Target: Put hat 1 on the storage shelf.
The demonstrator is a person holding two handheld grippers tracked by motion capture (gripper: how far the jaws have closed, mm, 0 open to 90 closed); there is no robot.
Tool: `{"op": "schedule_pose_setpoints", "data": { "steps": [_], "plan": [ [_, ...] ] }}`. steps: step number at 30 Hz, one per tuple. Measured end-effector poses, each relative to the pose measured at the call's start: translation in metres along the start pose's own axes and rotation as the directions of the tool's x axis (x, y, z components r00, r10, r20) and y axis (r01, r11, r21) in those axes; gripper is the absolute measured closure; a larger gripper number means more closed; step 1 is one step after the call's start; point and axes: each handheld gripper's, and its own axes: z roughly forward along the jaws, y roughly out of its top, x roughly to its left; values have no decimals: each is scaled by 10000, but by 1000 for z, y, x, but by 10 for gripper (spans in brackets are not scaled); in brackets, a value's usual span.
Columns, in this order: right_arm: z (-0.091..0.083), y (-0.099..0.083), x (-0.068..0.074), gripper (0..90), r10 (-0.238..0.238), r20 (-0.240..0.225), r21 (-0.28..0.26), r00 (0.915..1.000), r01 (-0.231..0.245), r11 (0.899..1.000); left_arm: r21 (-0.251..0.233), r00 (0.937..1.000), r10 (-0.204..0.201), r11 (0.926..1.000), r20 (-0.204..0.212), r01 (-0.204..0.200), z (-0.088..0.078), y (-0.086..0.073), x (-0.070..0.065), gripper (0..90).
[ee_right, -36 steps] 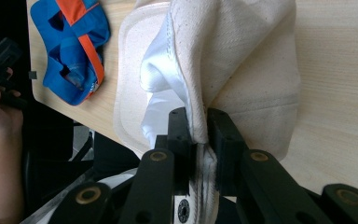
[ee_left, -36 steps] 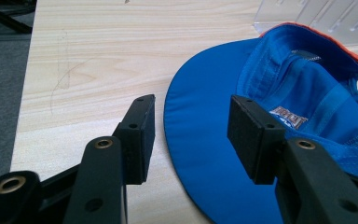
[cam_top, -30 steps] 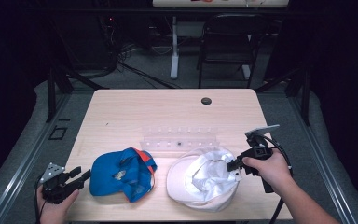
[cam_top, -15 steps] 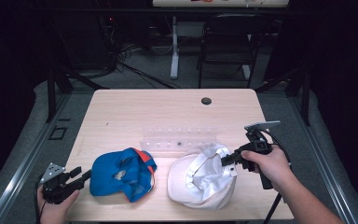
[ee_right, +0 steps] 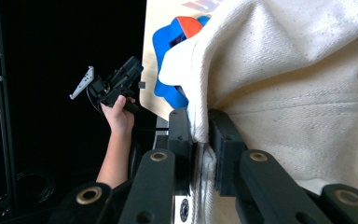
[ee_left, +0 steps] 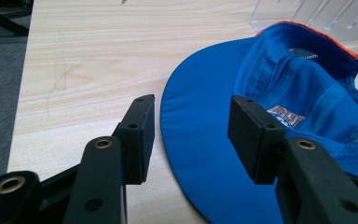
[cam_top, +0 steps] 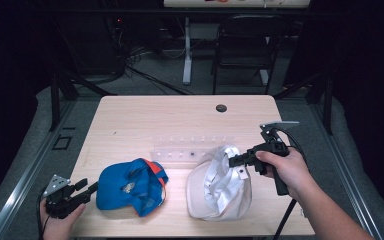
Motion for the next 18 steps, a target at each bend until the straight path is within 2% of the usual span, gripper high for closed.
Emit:
{"op": "schedule_pose_setpoints", "data": {
  "steps": [6,7,11,18],
  "plan": [
    [-2,1,7,807,-26,-222,-24,9998,26,10000,-1,10000,-1,10000,2,1,0,0,0,517],
    [-4,1,9,808,-17,-451,28,9990,19,10000,-4,10000,-2,10000,1,2,0,0,0,517],
    [-5,1,11,808,33,-800,-68,9968,-38,10000,-15,10000,8,10000,-8,-8,0,0,-1,517],
    [-12,4,17,810,-101,-1096,-270,9939,72,9996,9,10000,39,10000,-23,-39,0,0,-1,517]
  ]
}}
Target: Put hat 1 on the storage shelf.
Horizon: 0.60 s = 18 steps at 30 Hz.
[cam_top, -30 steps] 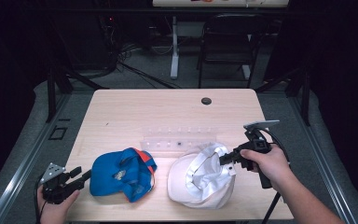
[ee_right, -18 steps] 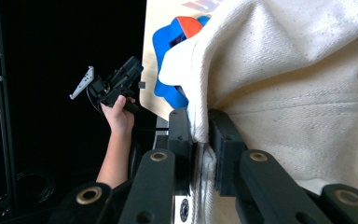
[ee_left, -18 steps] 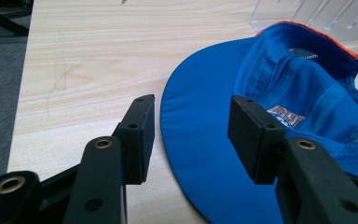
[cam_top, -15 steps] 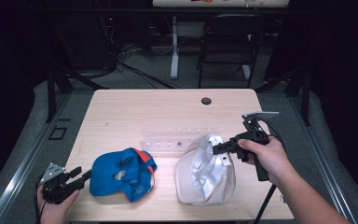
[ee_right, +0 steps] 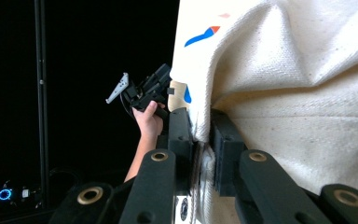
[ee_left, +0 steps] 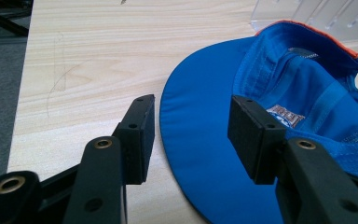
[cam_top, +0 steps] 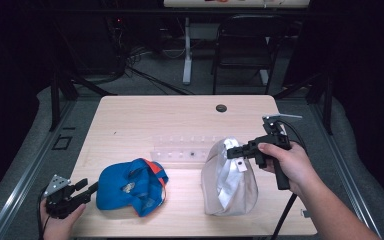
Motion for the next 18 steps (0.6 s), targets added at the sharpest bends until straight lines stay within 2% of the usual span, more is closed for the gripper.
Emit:
{"op": "schedule_pose_setpoints", "data": {
  "steps": [7,18],
  "plan": [
    [-7,2,6,810,2,-149,-267,9999,-6,9996,-89,10000,31,10000,-13,-31,1,0,-1,517],
    [-13,7,15,810,-22,-697,-554,9976,-17,9985,6,9999,110,9999,-36,-110,0,0,-2,517]
  ]
}}
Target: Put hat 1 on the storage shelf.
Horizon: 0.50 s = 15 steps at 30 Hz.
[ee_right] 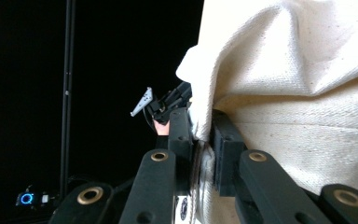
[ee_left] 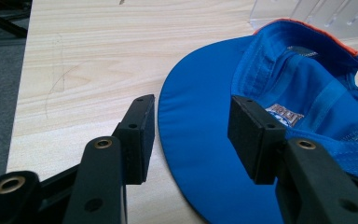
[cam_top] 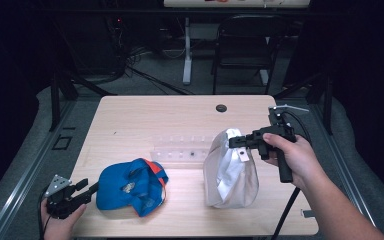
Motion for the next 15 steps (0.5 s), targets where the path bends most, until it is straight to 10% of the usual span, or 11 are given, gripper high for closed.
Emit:
{"op": "schedule_pose_setpoints", "data": {
  "steps": [15],
  "plan": [
    [-1,11,14,809,-158,-723,-225,9973,142,9996,20,10000,46,10000,13,-46,0,0,0,517]
  ]
}}
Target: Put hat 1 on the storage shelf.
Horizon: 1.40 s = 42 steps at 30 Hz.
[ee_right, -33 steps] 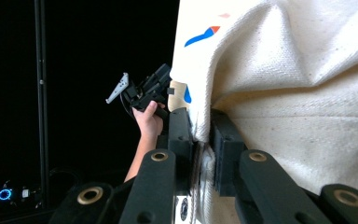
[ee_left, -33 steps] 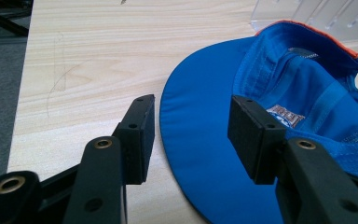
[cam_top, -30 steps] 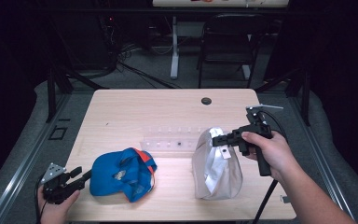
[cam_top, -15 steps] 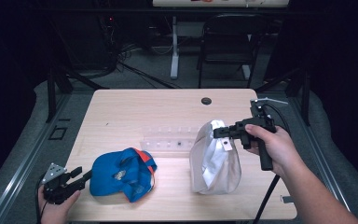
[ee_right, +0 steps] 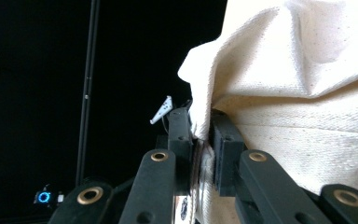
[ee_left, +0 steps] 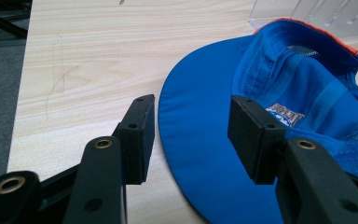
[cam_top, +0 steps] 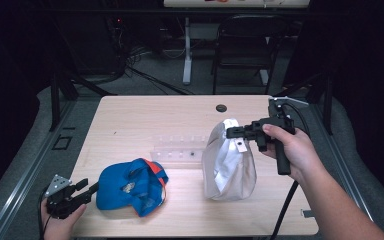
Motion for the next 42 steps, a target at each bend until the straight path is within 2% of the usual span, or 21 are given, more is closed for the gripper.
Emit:
{"op": "schedule_pose_setpoints", "data": {
  "steps": [17,20,21,25,26,28,35,38,41,42],
  "plan": [
    [9,17,27,808,-328,-541,-231,9980,316,9992,5,10000,51,10000,34,-51,0,0,-1,516],
    [12,21,31,807,-401,-630,-227,9972,387,9990,-113,10000,47,9999,36,-46,1,0,-2,516],
    [14,24,32,807,-421,-694,-288,9967,402,9988,4,9999,74,10000,72,-74,0,1,-2,516],
    [19,30,35,806,-470,-864,-304,9951,446,9985,-72,9999,92,9999,137,-92,-1,1,-5,523],
    [20,31,36,806,-500,-881,-362,9949,469,9982,-156,9996,126,9998,261,-122,-1,2,-6,533],
    [23,34,36,806,-521,-899,-380,9946,489,9981,-17,9990,112,9999,430,-112,-3,3,-7,553],
    [35,46,38,806,-549,-1141,-328,9920,514,9981,88,9972,434,9990,604,-440,-4,8,-16,608],
    [41,51,41,805,-568,-1034,-351,9930,534,9980,32,9950,771,9970,637,-775,-4,16,-26,608],
    [43,53,42,805,-578,-1002,-386,9933,542,9978,-81,9937,904,9959,662,-901,-3,20,-32,575],
    [44,55,43,805,-586,-975,-406,9935,549,9977,-54,9921,982,9952,783,-981,-2,23,-35,575]
  ]
}}
